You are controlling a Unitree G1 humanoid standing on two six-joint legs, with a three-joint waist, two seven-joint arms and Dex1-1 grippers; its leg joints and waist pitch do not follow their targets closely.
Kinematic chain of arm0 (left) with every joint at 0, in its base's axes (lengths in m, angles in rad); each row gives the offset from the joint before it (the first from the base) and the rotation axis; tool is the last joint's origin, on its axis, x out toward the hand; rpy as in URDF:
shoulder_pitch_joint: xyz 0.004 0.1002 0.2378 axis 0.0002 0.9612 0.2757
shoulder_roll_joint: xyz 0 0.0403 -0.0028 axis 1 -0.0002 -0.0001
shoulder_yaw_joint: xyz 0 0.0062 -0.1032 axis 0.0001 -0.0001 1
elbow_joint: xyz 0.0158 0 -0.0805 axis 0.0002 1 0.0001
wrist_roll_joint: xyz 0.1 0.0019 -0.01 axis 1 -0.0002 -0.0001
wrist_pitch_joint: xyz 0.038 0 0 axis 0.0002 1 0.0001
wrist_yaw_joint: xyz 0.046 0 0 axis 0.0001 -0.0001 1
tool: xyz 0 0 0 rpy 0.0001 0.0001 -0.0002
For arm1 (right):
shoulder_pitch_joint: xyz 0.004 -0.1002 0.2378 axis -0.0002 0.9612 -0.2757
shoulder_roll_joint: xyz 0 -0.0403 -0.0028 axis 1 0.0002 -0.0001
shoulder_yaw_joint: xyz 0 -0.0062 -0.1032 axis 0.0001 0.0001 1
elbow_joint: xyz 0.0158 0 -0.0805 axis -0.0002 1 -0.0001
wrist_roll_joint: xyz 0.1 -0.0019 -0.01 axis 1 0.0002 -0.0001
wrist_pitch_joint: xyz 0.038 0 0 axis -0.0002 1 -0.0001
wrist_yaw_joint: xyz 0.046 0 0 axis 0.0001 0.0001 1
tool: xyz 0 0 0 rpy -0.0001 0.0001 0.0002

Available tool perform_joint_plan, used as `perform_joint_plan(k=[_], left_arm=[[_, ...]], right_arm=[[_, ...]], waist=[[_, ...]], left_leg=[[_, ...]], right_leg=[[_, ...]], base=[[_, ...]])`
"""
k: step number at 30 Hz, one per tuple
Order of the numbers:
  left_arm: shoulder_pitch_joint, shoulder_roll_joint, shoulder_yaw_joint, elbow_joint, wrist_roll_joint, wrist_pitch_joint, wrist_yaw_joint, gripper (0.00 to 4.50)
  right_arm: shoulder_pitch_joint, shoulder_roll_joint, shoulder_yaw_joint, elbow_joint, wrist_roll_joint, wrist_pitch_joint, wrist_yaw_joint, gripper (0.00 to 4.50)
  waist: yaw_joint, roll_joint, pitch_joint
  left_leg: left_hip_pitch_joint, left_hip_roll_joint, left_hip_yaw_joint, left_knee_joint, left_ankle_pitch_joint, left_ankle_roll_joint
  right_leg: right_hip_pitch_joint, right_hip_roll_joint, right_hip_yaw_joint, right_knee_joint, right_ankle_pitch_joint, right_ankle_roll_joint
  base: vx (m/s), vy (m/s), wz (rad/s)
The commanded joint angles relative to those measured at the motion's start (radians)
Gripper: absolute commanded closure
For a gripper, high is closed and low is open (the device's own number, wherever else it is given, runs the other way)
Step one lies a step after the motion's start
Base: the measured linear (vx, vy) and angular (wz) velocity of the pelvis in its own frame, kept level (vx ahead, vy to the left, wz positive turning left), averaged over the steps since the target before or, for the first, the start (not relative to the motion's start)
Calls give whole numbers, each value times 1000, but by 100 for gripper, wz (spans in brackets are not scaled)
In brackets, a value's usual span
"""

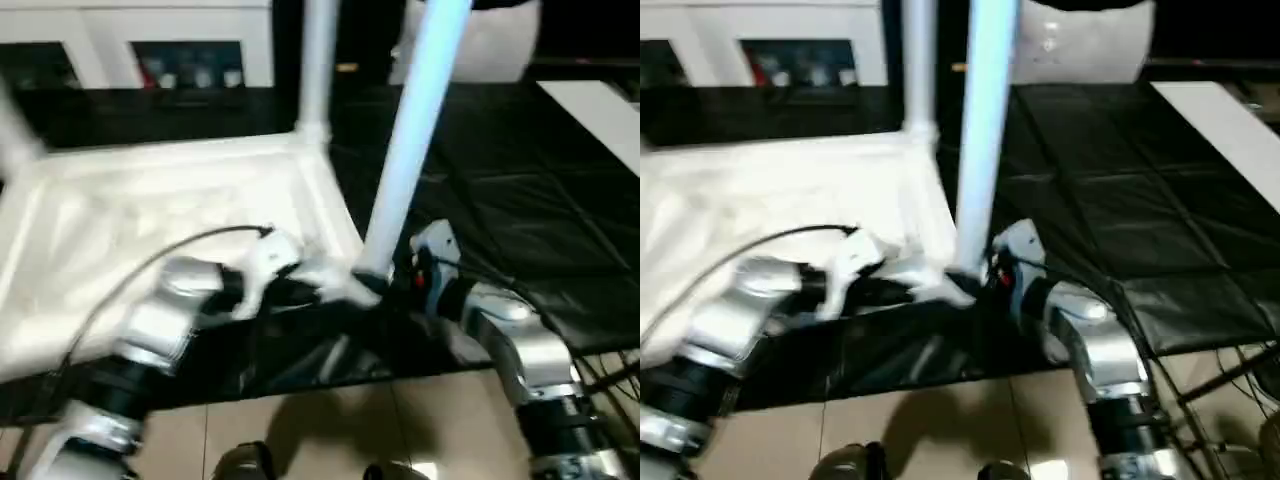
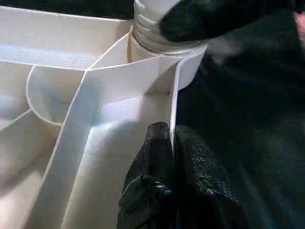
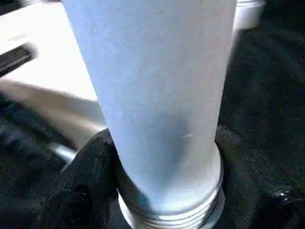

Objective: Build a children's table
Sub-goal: Rotate leg to tighten

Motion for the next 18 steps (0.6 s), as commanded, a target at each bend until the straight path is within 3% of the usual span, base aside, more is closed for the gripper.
perform_joint_plan(k=[1,3,7,8,10,11,15,18], left_arm=[[-40,-128,25,-25,-7,25,205,450],[-45,-153,31,-24,2,40,245,450],[-66,-242,28,-17,64,67,404,450],[-67,-242,23,-17,67,67,404,450],[-67,-232,-2,-29,84,72,388,450],[-64,-222,-14,-35,93,75,375,450],[-54,-194,-30,-46,107,76,342,450],[-35,-150,-35,-60,105,75,299,450]], right_arm=[[-10,126,156,-4,2,37,-22,182],[-20,160,141,15,-4,50,-82,182],[-80,267,86,102,-60,58,-315,182],[-84,275,73,108,-53,52,-327,182],[-86,285,49,106,-32,39,-321,126],[-85,282,46,103,-35,30,-317,126],[-81,257,49,103,-55,3,-303,80],[-73,214,46,96,-64,-29,-273,61]], waist=[[-2,-8,-52],[1,-11,-57],[-3,-4,-62],[-3,-4,-63],[1,-4,-66],[3,-3,-70],[0,0,-80],[-7,3,-78]], left_leg=[[41,55,-33,-83,-371,-40],[42,53,-34,-80,-353,-33],[41,53,-32,-80,-315,-31],[40,52,-31,-79,-300,-25],[39,50,-29,-74,-275,-9],[38,49,-29,-71,-239,3],[31,46,-27,-59,-127,45],[29,45,-27,-58,-134,59]], right_leg=[[10,-59,38,-89,-313,-172],[15,-61,38,-92,-328,-161],[17,-54,38,-87,-260,-154],[18,-52,38,-86,-225,-154],[21,-50,38,-81,-167,-150],[26,-48,36,-76,-111,-152],[36,-44,31,-56,70,-185],[37,-44,28,-56,77,-208]], base=[[0,0,0],[0,0,0],[0,0,0],[0,0,0],[0,0,0],[0,0,0],[0,0,0],[0,0,0]])
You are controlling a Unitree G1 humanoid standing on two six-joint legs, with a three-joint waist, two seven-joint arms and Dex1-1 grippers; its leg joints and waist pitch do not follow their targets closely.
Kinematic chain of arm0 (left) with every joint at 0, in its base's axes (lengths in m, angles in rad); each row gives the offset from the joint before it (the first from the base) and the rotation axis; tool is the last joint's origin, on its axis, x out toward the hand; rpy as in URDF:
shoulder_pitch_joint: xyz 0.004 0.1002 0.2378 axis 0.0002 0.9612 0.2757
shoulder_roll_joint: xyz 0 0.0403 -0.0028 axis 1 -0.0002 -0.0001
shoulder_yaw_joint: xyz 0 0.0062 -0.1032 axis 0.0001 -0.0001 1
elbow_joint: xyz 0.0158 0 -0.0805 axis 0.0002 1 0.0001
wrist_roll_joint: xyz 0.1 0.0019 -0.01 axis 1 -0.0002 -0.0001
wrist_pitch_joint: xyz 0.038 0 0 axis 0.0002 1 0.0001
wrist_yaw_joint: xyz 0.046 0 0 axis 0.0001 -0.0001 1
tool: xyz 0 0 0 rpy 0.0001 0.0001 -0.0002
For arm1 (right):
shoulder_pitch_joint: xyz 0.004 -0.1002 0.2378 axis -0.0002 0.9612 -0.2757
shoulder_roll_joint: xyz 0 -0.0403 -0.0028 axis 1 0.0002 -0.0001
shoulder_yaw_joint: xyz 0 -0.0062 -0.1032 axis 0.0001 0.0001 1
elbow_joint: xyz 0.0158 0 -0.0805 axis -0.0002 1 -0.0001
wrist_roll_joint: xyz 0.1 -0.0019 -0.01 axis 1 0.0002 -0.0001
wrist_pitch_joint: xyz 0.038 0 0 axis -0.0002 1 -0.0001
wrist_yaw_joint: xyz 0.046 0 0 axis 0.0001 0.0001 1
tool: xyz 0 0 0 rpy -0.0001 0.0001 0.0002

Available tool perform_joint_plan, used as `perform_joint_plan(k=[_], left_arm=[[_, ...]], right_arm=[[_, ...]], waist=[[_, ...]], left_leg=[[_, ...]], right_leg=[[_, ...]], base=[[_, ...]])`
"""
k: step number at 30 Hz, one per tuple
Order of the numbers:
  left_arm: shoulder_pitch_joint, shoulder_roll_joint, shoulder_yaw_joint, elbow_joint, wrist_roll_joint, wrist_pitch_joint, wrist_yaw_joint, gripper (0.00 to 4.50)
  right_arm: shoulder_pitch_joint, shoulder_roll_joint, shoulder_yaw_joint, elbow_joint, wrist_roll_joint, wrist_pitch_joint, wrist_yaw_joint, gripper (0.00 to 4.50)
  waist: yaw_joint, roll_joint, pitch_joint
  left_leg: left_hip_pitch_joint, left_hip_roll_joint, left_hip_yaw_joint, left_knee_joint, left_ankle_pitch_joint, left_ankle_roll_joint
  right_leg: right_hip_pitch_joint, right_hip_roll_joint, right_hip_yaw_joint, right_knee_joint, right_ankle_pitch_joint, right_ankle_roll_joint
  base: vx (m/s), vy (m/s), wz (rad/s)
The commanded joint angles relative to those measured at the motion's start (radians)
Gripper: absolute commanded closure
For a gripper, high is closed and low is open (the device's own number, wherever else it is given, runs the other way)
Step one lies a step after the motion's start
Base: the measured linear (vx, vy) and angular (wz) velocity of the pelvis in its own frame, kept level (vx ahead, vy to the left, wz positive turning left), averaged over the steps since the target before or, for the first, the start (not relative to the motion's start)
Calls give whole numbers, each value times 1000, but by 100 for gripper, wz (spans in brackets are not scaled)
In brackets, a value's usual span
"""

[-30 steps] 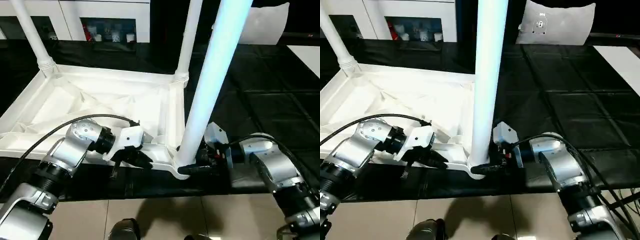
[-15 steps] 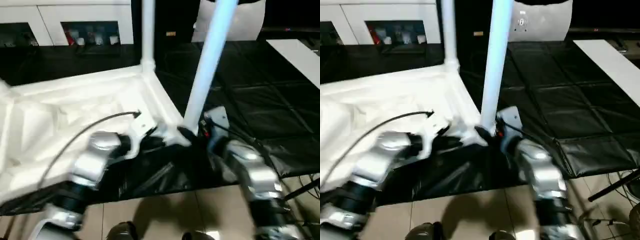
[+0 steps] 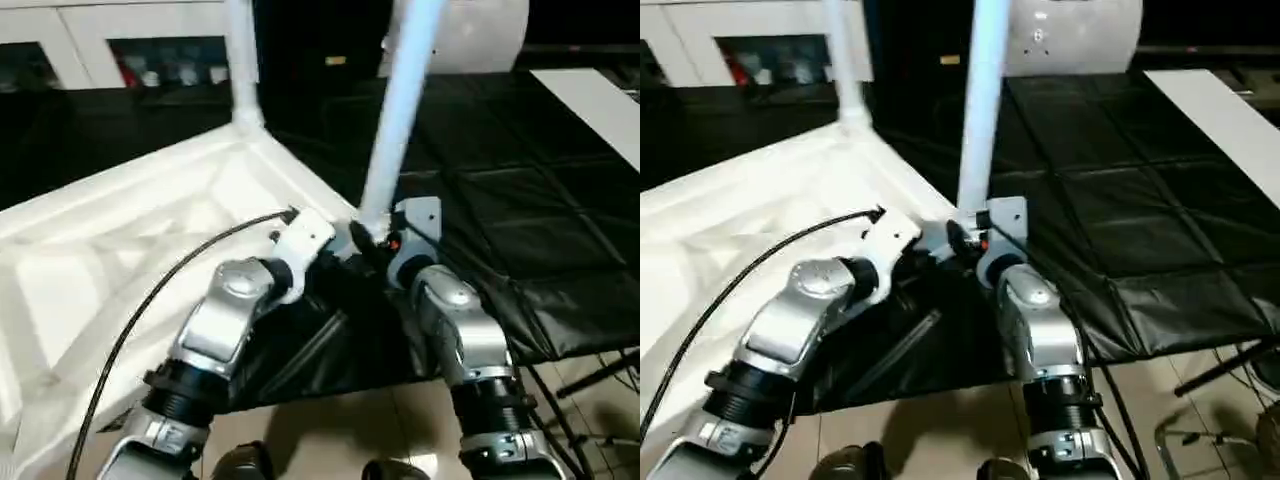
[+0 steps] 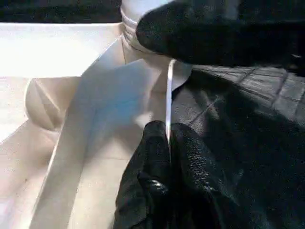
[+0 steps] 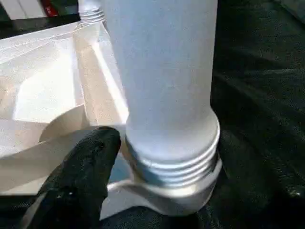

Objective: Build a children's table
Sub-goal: Rotate leg to tighten

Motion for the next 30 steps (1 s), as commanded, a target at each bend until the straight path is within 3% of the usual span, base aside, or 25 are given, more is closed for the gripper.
perform_joint_plan(k=[1,7,12,17,19,25,30], left_arm=[[-2,15,-26,-33,-10,-22,-33,450],[25,126,-34,-30,-37,-87,-160,450],[27,209,-43,14,-46,-185,-257,450],[17,304,-75,63,-79,-305,-436,450],[14,321,-81,72,-91,-330,-483,450],[-15,389,-95,105,-166,-388,-695,450],[-29,412,-113,122,-184,-419,-776,450]], right_arm=[[22,-7,96,-3,27,-12,105,45],[51,-151,98,-61,58,-105,316,5],[70,-268,94,-99,86,-114,472,5],[66,-381,110,-112,135,-119,656,5],[58,-399,117,-102,134,-130,684,5],[12,-476,162,-28,115,-197,823,5],[-1,-493,189,-7,120,-206,892,5]], waist=[[9,-1,-75],[8,-1,-74],[14,1,-74],[31,0,-73],[32,-4,-72],[45,-1,-72],[55,-6,-72]], left_leg=[[34,45,-27,-52,-152,58],[38,50,-25,-52,-191,52],[40,51,-26,-50,-194,61],[46,53,-26,-50,-229,54],[47,53,-24,-51,-233,47],[50,53,-24,-52,-258,29],[48,55,-23,-52,-255,34]], right_leg=[[45,-48,29,-59,46,-215],[43,-48,32,-62,-14,-225],[43,-48,32,-57,-6,-233],[39,-51,33,-62,-74,-233],[36,-50,33,-61,-79,-238],[33,-53,31,-61,-127,-244],[34,-56,32,-58,-123,-245]], base=[[0,0,0],[0,0,0],[0,0,0],[0,0,0],[0,0,0],[0,0,0],[0,0,0]])
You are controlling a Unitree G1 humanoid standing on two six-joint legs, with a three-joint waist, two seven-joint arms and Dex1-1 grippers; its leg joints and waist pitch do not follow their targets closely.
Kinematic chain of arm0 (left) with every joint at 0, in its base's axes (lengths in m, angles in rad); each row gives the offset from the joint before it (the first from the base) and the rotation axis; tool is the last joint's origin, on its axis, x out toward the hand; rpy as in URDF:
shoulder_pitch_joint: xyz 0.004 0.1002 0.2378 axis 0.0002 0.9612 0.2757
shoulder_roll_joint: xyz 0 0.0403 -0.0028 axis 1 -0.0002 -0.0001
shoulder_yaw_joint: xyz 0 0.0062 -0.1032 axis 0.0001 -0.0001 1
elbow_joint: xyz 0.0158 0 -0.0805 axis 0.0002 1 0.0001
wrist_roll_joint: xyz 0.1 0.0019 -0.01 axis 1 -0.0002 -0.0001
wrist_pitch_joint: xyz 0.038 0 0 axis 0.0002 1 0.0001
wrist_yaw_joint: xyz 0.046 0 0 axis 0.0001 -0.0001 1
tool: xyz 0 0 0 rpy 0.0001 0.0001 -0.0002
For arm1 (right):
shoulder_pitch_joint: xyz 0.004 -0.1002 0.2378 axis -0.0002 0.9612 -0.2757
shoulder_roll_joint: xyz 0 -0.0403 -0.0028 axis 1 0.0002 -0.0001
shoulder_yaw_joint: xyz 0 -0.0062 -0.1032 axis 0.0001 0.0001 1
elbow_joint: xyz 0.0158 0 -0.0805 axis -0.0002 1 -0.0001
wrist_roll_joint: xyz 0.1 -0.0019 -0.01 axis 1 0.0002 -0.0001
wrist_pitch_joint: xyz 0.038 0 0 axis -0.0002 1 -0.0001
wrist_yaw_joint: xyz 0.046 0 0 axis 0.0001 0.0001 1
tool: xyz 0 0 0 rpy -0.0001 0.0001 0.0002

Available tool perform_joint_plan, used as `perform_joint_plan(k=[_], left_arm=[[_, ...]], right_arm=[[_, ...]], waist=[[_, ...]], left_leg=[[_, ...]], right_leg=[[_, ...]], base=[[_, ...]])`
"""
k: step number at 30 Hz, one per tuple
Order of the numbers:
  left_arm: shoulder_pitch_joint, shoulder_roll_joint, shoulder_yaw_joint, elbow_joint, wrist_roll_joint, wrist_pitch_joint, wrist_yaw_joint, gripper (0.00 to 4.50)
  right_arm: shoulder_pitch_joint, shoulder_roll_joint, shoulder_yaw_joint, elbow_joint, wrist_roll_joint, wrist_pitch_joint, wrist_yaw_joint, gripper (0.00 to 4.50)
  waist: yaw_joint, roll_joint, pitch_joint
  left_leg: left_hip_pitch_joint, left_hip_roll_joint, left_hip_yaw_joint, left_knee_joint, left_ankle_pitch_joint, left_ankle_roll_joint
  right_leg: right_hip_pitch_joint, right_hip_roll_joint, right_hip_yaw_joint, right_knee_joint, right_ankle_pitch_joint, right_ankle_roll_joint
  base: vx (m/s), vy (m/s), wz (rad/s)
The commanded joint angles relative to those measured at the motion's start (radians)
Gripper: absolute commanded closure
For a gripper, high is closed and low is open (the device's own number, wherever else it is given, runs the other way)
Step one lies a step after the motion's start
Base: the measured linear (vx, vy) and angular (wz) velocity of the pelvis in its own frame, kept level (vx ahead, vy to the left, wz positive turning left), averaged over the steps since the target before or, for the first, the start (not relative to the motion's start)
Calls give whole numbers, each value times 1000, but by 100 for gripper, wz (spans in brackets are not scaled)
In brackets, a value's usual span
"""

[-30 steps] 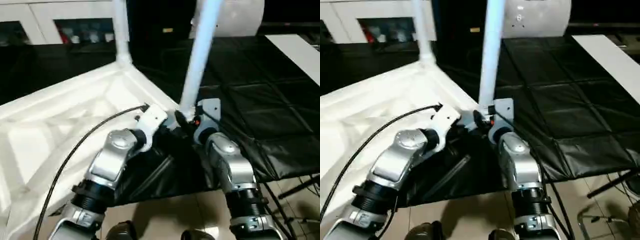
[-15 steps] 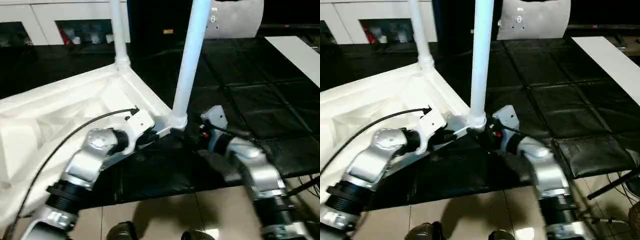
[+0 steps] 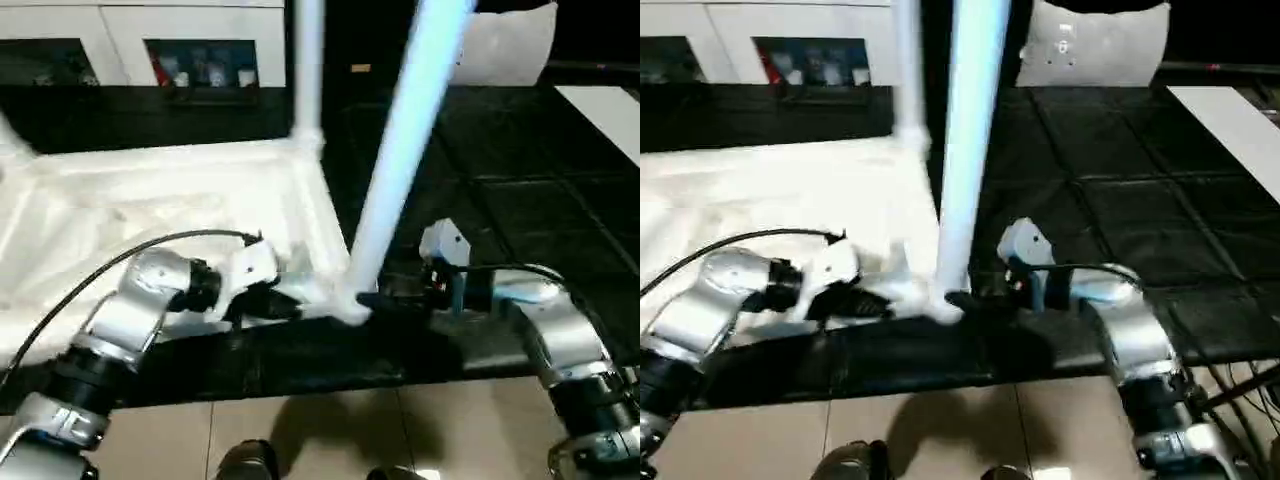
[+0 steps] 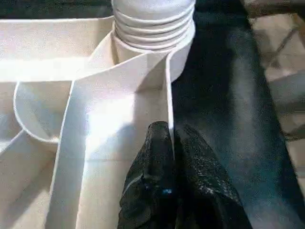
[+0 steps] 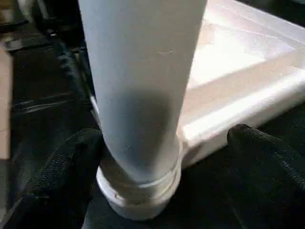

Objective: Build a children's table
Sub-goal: Rotate leg to tighten

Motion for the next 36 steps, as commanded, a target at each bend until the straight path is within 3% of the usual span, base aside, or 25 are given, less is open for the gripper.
perform_joint_plan(k=[1,3,5,8,11,19,25,29,30,34,36], left_arm=[[-16,7,-49,-2,-17,-37,-94,450],[-22,15,-58,6,-21,-52,-128,450],[-27,20,-66,8,-27,-60,-149,450],[-29,19,-69,6,-28,-66,-157,450],[-35,15,-72,7,-28,-72,-164,450],[-42,11,-74,21,-30,-85,-179,450],[-46,8,-69,30,-28,-89,-178,450],[-40,-9,-52,26,-42,-60,-139,450],[-36,-20,-43,22,-44,-43,-112,450],[-20,-72,-10,-5,-50,26,5,450],[-10,-117,14,-23,-48,85,101,450]], right_arm=[[-13,-19,18,18,2,-12,56,20],[-21,-22,34,30,10,-18,95,31],[-32,-25,53,41,25,-21,136,48],[-34,-27,65,38,29,-15,160,84],[-36,-25,85,39,29,-10,190,108],[-50,-19,108,66,23,-9,217,171],[-56,-21,118,74,23,-8,226,184],[-44,-18,121,62,25,-4,223,185],[-34,-15,119,52,29,0,215,185],[13,17,96,2,50,39,143,186],[50,66,74,-35,61,69,46,186]], waist=[[-3,-3,-72],[-2,-2,-72],[-3,-8,-68],[0,-5,-69],[1,-11,-67],[9,-10,-66],[13,-8,-67],[13,-6,-66],[15,-1,-66],[18,-5,-64],[14,-7,-58]], left_leg=[[46,55,-22,-64,-253,36],[47,56,-21,-64,-254,36],[47,55,-21,-65,-260,39],[49,58,-21,-65,-261,37],[47,58,-21,-65,-255,38],[49,58,-21,-66,-264,34],[48,57,-21,-65,-252,36],[50,59,-21,-68,-273,25],[51,59,-22,-67,-279,21],[53,61,-23,-71,-310,10],[51,60,-26,-77,-350,-8]], right_leg=[[29,-54,32,-63,-126,-241],[28,-54,32,-61,-119,-248],[26,-54,31,-62,-132,-253],[25,-55,32,-61,-136,-253],[25,-55,32,-62,-136,-254],[23,-56,33,-63,-158,-250],[24,-56,33,-61,-132,-255],[23,-55,33,-62,-145,-255],[23,-56,33,-62,-148,-255],[20,-57,35,-66,-174,-250],[19,-60,37,-76,-245,-231]], base=[[0,0,0],[0,0,0],[0,0,0],[0,0,0],[0,0,0],[0,0,0],[0,0,0],[0,0,0],[0,0,0],[0,0,0],[0,0,0]])
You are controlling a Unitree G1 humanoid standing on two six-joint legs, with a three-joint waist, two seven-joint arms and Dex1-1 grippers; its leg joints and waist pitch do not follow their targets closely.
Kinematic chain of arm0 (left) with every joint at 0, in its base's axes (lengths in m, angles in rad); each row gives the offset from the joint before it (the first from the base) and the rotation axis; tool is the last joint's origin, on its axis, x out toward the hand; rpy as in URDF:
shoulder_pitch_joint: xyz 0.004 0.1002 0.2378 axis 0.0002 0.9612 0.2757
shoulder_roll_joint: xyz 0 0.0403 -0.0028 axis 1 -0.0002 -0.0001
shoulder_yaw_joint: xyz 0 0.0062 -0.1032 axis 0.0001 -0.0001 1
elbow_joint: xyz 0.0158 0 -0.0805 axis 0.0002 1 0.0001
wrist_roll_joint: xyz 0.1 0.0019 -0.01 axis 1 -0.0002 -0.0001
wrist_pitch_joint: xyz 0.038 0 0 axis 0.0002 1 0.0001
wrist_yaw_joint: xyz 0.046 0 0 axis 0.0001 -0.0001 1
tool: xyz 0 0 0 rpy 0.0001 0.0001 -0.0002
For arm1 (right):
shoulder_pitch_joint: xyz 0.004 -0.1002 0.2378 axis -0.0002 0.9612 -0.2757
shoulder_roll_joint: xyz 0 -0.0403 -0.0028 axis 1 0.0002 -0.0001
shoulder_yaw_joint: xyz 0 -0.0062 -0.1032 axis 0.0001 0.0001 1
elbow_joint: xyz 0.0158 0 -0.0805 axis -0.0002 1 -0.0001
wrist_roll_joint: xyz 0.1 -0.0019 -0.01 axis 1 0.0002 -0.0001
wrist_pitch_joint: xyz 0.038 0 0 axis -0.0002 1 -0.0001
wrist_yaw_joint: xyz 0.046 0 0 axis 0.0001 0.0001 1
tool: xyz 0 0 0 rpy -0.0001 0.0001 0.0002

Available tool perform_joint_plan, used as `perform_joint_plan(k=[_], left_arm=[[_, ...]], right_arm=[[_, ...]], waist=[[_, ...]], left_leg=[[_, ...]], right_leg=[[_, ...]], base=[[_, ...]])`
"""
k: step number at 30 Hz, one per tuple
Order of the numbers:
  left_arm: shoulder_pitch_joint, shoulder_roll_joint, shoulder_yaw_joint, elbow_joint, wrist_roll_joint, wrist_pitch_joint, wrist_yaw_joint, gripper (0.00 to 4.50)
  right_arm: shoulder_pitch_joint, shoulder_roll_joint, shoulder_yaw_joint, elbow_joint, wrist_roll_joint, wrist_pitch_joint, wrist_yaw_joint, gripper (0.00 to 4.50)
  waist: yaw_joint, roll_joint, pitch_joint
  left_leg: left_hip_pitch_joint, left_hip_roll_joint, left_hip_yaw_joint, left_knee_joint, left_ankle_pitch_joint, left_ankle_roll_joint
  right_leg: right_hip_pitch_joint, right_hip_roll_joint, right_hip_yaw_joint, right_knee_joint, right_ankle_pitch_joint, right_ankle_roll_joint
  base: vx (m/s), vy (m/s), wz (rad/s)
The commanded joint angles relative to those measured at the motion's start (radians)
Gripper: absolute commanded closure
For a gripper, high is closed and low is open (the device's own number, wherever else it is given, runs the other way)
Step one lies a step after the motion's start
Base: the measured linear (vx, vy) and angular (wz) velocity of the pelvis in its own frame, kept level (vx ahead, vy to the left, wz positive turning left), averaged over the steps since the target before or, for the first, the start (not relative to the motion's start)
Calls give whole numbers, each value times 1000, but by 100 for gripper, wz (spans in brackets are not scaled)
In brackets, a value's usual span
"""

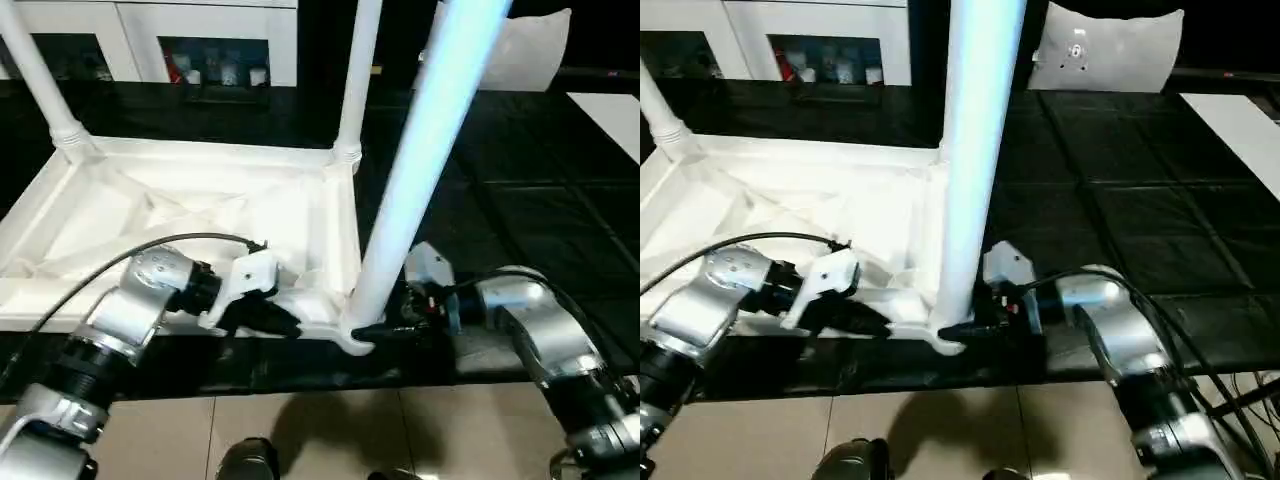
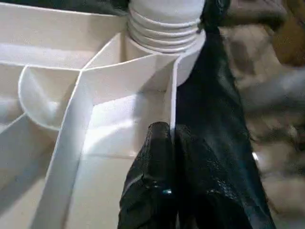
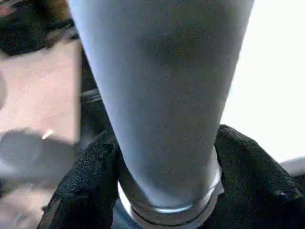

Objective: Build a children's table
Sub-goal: Rotate leg to tighten

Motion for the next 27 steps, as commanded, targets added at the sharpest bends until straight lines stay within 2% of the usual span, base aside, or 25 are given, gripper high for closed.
perform_joint_plan(k=[1,3,4,5,6,10,11,13,14,16,19,20,22,24,26,27], left_arm=[[-10,-76,15,-44,-22,50,122,450],[-3,-141,51,-67,-35,111,221,450],[-3,-167,62,-74,-33,130,263,450],[-8,-211,76,-81,-22,158,334,450],[-11,-227,80,-83,-16,169,361,450],[-25,-280,93,-77,10,196,462,450],[-48,-342,119,-63,24,225,571,450],[-65,-387,136,-57,35,250,644,450],[-73,-403,140,-53,47,251,676,450],[-80,-421,141,-56,64,259,708,450],[-83,-440,128,-73,94,269,751,450],[-79,-437,117,-83,101,270,746,450],[-71,-432,104,-97,112,276,736,450],[-60,-419,93,-113,120,284,723,450],[-46,-395,87,-130,116,287,700,450],[-39,-382,85,-135,111,284,687,450]], right_arm=[[25,68,41,-50,23,26,-65,186],[54,139,24,-67,8,54,-200,186],[62,167,20,-68,-3,55,-250,186],[73,217,15,-68,-21,58,-332,186],[77,238,12,-68,-27,60,-364,186],[73,307,-4,-46,-68,73,-494,186],[49,379,-34,-9,-87,91,-625,186],[20,440,-73,24,-87,115,-737,186],[2,466,-96,44,-80,124,-785,187],[-19,499,-127,64,-72,137,-846,187],[-46,539,-178,88,-70,150,-942,187],[-49,536,-174,91,-84,134,-948,189],[-48,538,-173,92,-105,121,-956,193],[-42,532,-166,86,-112,114,-934,193],[-26,501,-136,68,-140,95,-914,193],[-17,487,-129,57,-142,86,-898,193]], waist=[[-12,-1,-60],[-20,-2,-56],[-24,2,-53],[-32,-3,-53],[-43,-5,-50],[-55,-4,-50],[-58,-2,-49],[-62,-3,-51],[-65,-3,-53],[-67,1,-56],[-68,-2,-62],[-66,1,-67],[-65,-1,-68],[-61,1,-74],[-56,4,-77],[-57,2,-78]], left_leg=[[49,60,-28,-80,-358,-14],[49,59,-33,-87,-400,-41],[48,59,-34,-88,-416,-50],[50,55,-39,-87,-445,-60],[46,54,-41,-91,-451,-66],[51,51,-41,-89,-455,-56],[50,50,-40,-90,-452,-55],[49,49,-41,-90,-446,-60],[45,49,-42,-92,-430,-59],[48,49,-39,-90,-415,-54],[41,47,-34,-86,-345,-27],[42,46,-31,-81,-306,-11],[37,44,-27,-75,-252,13],[35,43,-24,-66,-160,47],[34,43,-23,-61,-122,64],[31,43,-22,-59,-104,73]], right_leg=[[19,-61,35,-76,-266,-221],[15,-62,36,-84,-342,-192],[12,-63,37,-85,-360,-189],[12,-65,35,-93,-407,-173],[13,-65,35,-95,-427,-161],[6,-66,38,-107,-462,-133],[5,-64,38,-108,-463,-129],[5,-64,37,-109,-464,-128],[9,-62,36,-106,-438,-129],[6,-56,37,-103,-373,-133],[15,-51,37,-92,-235,-143],[18,-50,36,-88,-180,-149],[22,-48,36,-82,-108,-161],[28,-45,34,-68,18,-187],[31,-43,31,-61,74,-203],[32,-42,30,-57,99,-208]], base=[[0,0,0],[0,0,0],[0,0,0],[0,0,0],[0,0,0],[0,0,0],[0,0,0],[0,0,0],[0,0,0],[0,0,0],[19,-3,0],[52,-19,1],[28,-12,1],[60,-23,0],[0,0,0],[0,0,0]])
